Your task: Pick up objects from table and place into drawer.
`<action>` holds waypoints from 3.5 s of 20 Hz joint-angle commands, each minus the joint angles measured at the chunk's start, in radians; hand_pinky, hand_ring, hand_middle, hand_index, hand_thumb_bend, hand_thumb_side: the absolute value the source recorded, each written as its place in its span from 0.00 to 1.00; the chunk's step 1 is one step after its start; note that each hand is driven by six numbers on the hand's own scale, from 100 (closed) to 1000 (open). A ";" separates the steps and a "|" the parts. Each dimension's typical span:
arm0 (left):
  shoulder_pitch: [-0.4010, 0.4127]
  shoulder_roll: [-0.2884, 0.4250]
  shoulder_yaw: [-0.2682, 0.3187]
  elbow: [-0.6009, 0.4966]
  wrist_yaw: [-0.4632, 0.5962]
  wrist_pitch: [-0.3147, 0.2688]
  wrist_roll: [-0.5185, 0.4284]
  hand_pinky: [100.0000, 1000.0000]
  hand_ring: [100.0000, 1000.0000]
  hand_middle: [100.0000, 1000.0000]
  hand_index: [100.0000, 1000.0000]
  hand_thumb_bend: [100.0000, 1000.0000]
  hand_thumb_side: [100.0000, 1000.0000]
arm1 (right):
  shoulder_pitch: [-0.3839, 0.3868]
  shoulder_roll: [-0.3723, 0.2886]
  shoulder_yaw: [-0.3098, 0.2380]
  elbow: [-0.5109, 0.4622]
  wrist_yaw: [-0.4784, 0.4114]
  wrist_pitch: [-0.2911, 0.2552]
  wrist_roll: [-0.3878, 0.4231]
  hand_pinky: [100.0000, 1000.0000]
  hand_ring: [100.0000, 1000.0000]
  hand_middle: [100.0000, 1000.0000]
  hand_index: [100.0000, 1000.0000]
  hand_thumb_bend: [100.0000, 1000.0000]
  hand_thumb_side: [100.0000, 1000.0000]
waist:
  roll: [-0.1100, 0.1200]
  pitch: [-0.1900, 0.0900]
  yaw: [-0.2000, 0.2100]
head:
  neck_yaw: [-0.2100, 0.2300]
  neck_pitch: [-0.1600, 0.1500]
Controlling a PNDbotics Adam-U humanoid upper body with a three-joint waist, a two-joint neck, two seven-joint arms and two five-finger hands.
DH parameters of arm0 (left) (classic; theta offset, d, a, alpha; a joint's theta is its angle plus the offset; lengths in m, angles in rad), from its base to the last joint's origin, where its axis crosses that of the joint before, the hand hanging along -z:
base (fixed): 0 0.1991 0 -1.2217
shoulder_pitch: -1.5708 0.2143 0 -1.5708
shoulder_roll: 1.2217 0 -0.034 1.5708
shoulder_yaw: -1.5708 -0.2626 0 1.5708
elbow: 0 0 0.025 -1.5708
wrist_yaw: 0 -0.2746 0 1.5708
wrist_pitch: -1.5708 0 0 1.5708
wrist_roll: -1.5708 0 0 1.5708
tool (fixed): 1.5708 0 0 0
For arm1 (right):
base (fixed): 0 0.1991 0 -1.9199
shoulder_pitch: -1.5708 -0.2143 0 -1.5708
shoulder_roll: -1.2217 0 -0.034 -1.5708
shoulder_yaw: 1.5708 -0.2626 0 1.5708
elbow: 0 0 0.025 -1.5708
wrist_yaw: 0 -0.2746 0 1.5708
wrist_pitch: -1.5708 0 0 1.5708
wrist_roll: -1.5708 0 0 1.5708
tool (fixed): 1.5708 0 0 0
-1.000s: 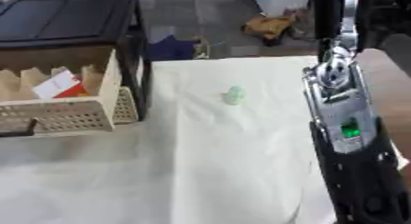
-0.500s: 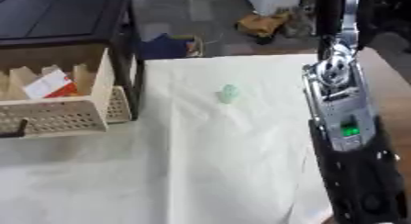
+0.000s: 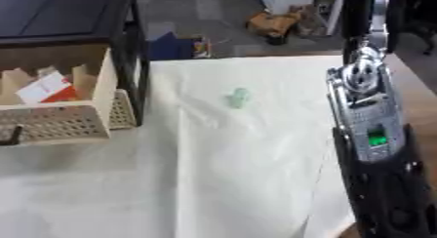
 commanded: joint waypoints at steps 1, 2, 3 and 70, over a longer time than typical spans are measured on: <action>-0.004 0.023 -0.015 -0.011 0.000 -0.017 -0.094 0.17 0.48 0.51 0.75 0.00 1.00 | -0.017 -0.018 -0.015 -0.010 -0.010 -0.009 0.022 0.64 0.63 0.50 0.76 0.00 1.00 | 0.000 -0.012 -0.001 | 0.008 -0.015; -0.007 0.021 -0.022 -0.011 0.001 -0.012 -0.108 0.17 0.48 0.51 0.77 0.00 1.00 | -0.017 -0.018 -0.016 -0.009 -0.010 -0.009 0.023 0.64 0.63 0.50 0.76 0.00 1.00 | -0.001 -0.012 -0.002 | 0.010 -0.017; -0.010 0.019 -0.029 -0.011 0.004 -0.005 -0.120 0.17 0.48 0.51 0.77 0.00 1.00 | -0.017 -0.018 -0.017 -0.009 -0.010 -0.009 0.023 0.64 0.63 0.50 0.76 0.00 1.00 | -0.001 -0.013 -0.002 | 0.012 -0.018; -0.231 -0.051 -0.076 -0.011 -0.216 0.447 -0.141 0.33 0.62 0.63 0.91 0.00 1.00 | -0.021 -0.016 -0.036 -0.016 -0.018 0.019 0.015 0.64 0.61 0.48 0.75 0.00 1.00 | 0.000 0.024 -0.043 | 0.084 -0.091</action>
